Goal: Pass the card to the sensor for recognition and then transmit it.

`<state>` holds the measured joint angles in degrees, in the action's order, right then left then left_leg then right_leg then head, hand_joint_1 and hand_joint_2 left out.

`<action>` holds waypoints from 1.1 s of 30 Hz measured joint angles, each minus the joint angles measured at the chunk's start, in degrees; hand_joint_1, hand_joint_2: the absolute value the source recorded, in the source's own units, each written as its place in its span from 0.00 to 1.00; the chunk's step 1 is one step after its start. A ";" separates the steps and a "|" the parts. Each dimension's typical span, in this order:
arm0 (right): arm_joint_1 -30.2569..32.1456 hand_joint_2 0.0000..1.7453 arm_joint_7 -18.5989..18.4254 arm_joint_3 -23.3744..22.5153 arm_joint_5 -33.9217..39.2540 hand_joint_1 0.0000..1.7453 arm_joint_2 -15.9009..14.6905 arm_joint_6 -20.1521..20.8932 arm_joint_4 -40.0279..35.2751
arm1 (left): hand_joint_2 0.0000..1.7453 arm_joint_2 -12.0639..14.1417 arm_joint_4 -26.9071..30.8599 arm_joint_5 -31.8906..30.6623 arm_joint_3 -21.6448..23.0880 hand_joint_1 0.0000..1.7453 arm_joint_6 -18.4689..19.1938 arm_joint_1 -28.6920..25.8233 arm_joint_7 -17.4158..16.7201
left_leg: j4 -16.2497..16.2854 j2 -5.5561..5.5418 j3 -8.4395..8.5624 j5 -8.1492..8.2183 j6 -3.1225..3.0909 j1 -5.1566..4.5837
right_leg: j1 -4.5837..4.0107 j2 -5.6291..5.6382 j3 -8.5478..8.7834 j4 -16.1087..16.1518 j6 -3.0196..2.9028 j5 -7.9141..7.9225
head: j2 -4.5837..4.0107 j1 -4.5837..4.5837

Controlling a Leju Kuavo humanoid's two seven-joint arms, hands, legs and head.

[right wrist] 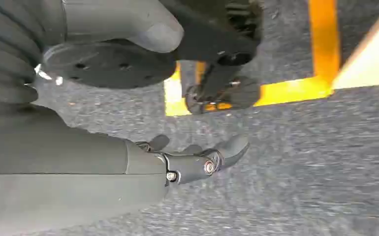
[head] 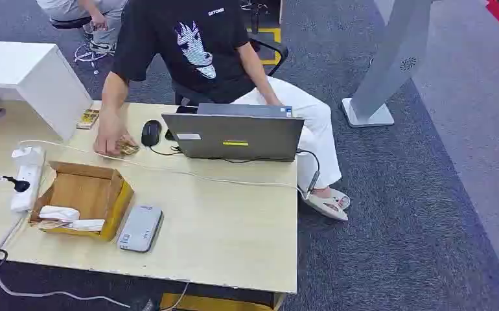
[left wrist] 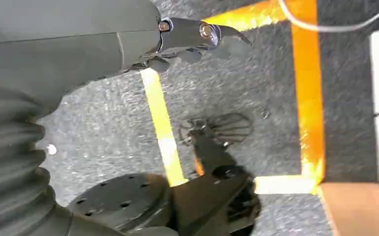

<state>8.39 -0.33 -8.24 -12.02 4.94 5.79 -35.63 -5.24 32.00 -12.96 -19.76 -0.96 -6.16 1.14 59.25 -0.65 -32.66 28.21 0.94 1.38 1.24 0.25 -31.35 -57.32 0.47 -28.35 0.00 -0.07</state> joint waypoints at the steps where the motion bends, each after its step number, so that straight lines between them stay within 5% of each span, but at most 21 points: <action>1: -0.01 1.00 -0.04 -0.62 -0.84 0.00 0.32 0.32 -0.84 | 1.00 -0.33 0.56 -0.82 -1.31 0.00 -0.04 0.13 0.11 | 0.00 0.00 0.00 0.00 0.00 0.00 | 0.00 0.00 0.00 0.00 0.00 0.00 | 0.00 0.00; 2: 0.00 0.00 -0.04 -1.13 -1.71 0.00 0.67 0.65 -1.63 | 0.00 -0.74 1.16 -1.60 -2.74 0.00 -0.11 0.24 0.13 | 0.00 0.00 -0.01 0.00 0.00 0.00 | 0.00 0.00 0.00 0.00 0.00 0.00 | 0.00 0.00; 3: 0.00 0.00 -0.07 -1.63 -2.70 0.00 0.98 0.89 -2.40 | 0.00 -0.94 1.70 -2.48 -3.81 0.00 -0.24 0.34 0.13 | 0.00 0.00 -0.01 0.00 0.00 0.00 | 0.00 0.00 -0.01 0.00 0.00 0.00 | 0.00 0.00; 4: -0.03 1.00 -0.07 -2.06 -3.59 0.00 1.24 1.20 -2.99 | 0.00 -1.29 2.18 -3.38 -4.99 0.00 -0.35 0.49 0.13 | 0.00 0.00 -0.01 0.00 0.00 0.00 | 0.00 0.00 -0.01 0.00 0.00 0.00 | 0.00 -0.02; 33: -2.89 1.00 1.07 -32.26 -38.56 0.00 7.85 3.58 -12.13 | 0.00 -9.97 14.45 -25.81 -35.43 0.00 -13.92 4.09 -15.48 | 0.00 -0.03 -0.05 0.00 0.00 0.00 | 0.00 -0.04 -0.02 0.00 0.00 0.00 | 0.00 0.00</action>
<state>5.50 0.74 -40.50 -50.58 12.79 9.38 -47.76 -15.21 46.45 -38.78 -55.19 -14.89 -2.06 -14.34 59.25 -0.68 -32.71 28.21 0.94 1.38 1.24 0.21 -31.37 -57.32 0.47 -28.35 0.00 -0.07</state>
